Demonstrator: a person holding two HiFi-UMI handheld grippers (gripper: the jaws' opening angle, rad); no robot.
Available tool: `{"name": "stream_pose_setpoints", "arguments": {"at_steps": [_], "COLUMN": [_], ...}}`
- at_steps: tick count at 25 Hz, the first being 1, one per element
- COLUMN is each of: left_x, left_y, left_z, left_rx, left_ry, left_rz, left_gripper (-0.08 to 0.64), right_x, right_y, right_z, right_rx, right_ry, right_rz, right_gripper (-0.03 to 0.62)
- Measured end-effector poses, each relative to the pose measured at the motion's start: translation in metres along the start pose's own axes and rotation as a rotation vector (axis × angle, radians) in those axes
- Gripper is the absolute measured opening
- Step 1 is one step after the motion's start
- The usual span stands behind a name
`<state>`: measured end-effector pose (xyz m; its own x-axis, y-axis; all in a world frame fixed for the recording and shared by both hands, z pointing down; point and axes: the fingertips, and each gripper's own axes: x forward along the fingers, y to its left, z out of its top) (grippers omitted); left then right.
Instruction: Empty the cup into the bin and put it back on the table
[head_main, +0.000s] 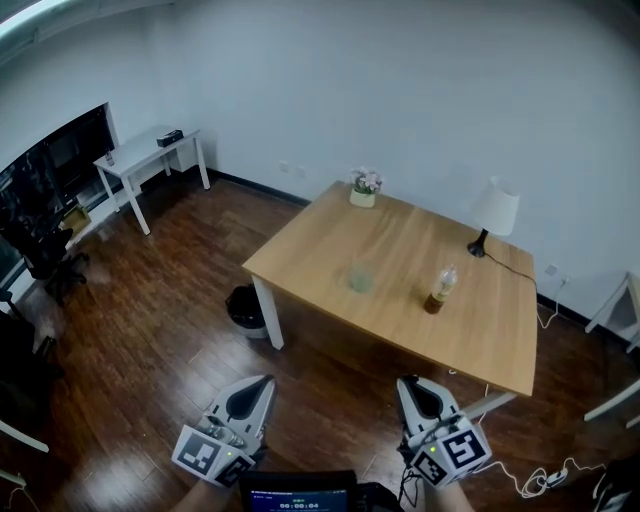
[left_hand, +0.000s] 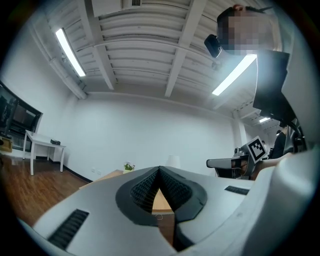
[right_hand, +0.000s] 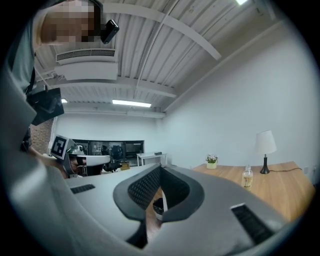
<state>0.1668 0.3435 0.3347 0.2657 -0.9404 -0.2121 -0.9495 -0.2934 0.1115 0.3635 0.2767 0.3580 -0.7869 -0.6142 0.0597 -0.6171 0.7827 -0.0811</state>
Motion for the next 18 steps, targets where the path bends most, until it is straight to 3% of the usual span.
{"name": "stream_pose_setpoints", "arguments": {"at_steps": [7, 11, 18], "left_x": [0.025, 0.051, 0.102], "left_y": [0.019, 0.03, 0.051], "left_z": [-0.023, -0.026, -0.035], "left_rx": [-0.063, -0.034, -0.003], "left_ry": [0.059, 0.018, 0.033], "left_rz": [-0.012, 0.004, 0.021], "left_gripper": [0.0, 0.0, 0.0], "right_x": [0.03, 0.048, 0.087], "right_y": [-0.011, -0.029, -0.076], "right_z": [0.004, 0.005, 0.002], "right_rx": [-0.013, -0.014, 0.006], "right_ry": [0.013, 0.005, 0.012], "right_rz": [0.006, 0.029, 0.043], "right_gripper": [0.0, 0.0, 0.0]}}
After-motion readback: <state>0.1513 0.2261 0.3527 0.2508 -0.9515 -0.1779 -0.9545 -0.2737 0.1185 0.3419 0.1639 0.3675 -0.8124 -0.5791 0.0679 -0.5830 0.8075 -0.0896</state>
